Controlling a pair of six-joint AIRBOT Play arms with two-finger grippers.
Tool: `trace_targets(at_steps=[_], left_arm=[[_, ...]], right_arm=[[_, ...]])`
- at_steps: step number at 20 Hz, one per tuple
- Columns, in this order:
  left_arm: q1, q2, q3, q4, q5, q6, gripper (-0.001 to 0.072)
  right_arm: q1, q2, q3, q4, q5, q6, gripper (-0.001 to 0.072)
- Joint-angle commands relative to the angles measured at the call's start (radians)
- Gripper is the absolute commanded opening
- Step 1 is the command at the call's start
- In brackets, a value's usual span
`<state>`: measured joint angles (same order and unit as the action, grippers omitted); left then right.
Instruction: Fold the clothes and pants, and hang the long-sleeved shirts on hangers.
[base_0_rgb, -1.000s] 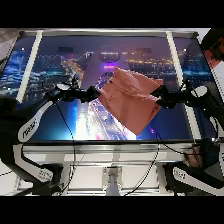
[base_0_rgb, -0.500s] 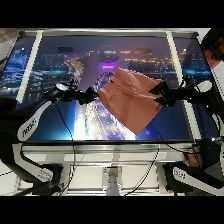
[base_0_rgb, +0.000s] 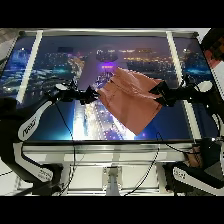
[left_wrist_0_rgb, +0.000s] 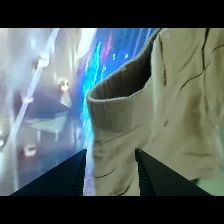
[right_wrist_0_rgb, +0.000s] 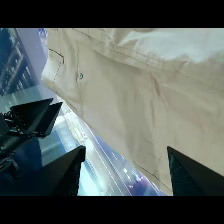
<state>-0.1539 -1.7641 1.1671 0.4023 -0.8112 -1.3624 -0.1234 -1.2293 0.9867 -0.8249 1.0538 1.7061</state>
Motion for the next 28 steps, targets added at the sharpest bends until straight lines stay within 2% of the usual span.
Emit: trace_targets(at_steps=[1, 6, 7, 9, 11, 12, 14, 17, 18, 20, 23, 26, 28], left_arm=[[-0.001, -0.038, 0.001, -0.147, 0.010, -0.003, 0.0351], [-0.014, -0.102, 0.001, -0.280, 0.010, 0.002, 0.0351], [-0.015, -0.105, 0.001, -0.300, 0.010, 0.004, 0.0333], [-0.014, -0.105, 0.001, -0.304, 0.010, 0.010, 0.0153], [-0.014, -0.105, 0.001, -0.305, 0.010, 0.013, 0.0088], [-0.014, -0.105, 0.002, -0.307, 0.010, 0.041, 0.0040], [-0.014, -0.104, 0.003, -0.310, 0.010, 0.063, 0.0017], [-0.014, -0.065, 0.003, -0.305, 0.015, 0.165, 0.0013], [-0.015, -0.042, 0.003, -0.305, 0.023, 0.198, 0.0013], [-0.020, 0.025, 0.003, -0.256, 0.066, 0.219, 0.0012], [-0.064, 0.127, 0.003, -0.102, 0.152, 0.218, 0.0013], [-0.115, 0.149, 0.003, -0.121, 0.161, 0.218, 0.0017], [-0.142, 0.140, 0.003, -0.126, 0.190, 0.218, 0.0017]], right_arm=[[0.000, -0.001, 0.000, 0.002, 0.002, 0.000, 0.0597], [0.000, -0.001, 0.000, 0.003, 0.005, 0.001, 0.0597], [0.000, -0.001, 0.000, 0.003, 0.005, 0.000, 0.0597], [0.000, -0.001, 0.000, 0.006, 0.005, 0.001, 0.0597], [0.001, -0.001, 0.000, 0.011, 0.005, 0.000, 0.0597], [0.007, -0.001, 0.000, 0.009, 0.004, 0.000, 0.0597], [0.031, -0.001, 0.000, 0.008, 0.005, 0.000, 0.0590], [0.065, -0.001, 0.000, 0.005, 0.003, 0.000, 0.0579], [0.070, -0.001, 0.000, 0.001, 0.004, 0.000, 0.0492], [0.074, -0.001, 0.000, -0.014, 0.000, 0.000, 0.0256], [0.074, -0.001, 0.000, -0.024, -0.009, 0.001, 0.0013], [0.074, -0.001, 0.000, -0.021, -0.026, 0.000, 0.0011], [0.074, -0.001, 0.000, -0.008, -0.008, -0.046, 0.0009]])
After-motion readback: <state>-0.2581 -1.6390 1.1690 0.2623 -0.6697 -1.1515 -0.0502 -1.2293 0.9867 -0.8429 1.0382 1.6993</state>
